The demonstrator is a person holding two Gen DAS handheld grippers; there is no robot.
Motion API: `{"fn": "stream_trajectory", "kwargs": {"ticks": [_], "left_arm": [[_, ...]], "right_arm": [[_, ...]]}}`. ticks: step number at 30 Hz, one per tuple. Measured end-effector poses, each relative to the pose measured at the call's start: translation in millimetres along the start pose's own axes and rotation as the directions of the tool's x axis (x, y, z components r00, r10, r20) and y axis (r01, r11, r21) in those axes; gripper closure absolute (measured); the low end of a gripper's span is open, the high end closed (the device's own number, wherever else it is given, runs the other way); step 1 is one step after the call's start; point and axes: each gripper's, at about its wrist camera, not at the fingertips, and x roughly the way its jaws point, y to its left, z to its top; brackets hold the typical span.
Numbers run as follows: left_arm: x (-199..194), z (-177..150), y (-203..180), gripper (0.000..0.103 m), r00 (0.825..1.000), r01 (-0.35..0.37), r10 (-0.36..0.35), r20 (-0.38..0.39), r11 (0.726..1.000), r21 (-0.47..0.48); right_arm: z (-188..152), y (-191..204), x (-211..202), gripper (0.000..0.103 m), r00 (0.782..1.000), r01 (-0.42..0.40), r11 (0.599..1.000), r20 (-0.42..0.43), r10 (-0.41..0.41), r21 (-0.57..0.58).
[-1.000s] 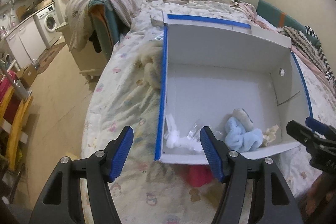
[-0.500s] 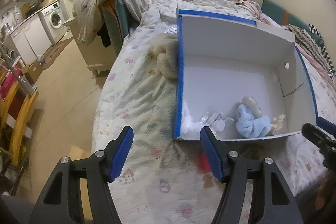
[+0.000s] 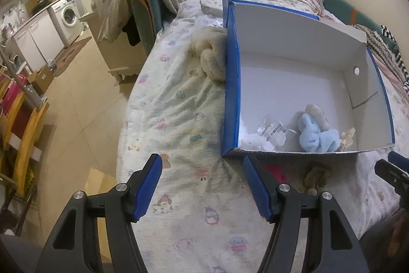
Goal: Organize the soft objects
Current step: 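Withdraw both open tools from the box, then grasp the pink rubber toy with the left tool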
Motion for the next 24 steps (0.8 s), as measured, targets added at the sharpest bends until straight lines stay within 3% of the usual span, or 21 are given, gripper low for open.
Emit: {"fn": "stream_trajectory", "kwargs": {"ticks": [4, 7, 9, 15, 24], "left_arm": [[5, -1, -3, 0.04, 1.0, 0.005, -0.005, -0.02, 1.0, 0.006], [14, -2, 1, 0.04, 0.996, 0.03, -0.031, -0.08, 0.999, -0.014], [21, -2, 8, 0.04, 0.989, 0.071, -0.079, -0.122, 0.995, -0.067], [43, -7, 13, 0.04, 0.974, 0.064, -0.087, -0.21, 0.991, -0.116], [73, -6, -36, 0.04, 0.942, 0.16, -0.182, -0.283, 0.982, -0.102]], "right_arm": [[-1, -1, 5, 0.0, 1.0, -0.005, 1.0, -0.03, 0.006, 0.018], [-2, -4, 10, 0.0, 0.999, 0.0, 0.999, -0.052, 0.002, 0.035], [-2, -7, 14, 0.0, 0.998, 0.0, 0.998, -0.07, 0.004, 0.058], [-1, -11, 22, 0.0, 0.994, -0.047, 0.992, -0.092, 0.058, 0.116], [-3, -16, 42, 0.0, 0.986, -0.031, 0.988, -0.161, 0.055, 0.15]]}}
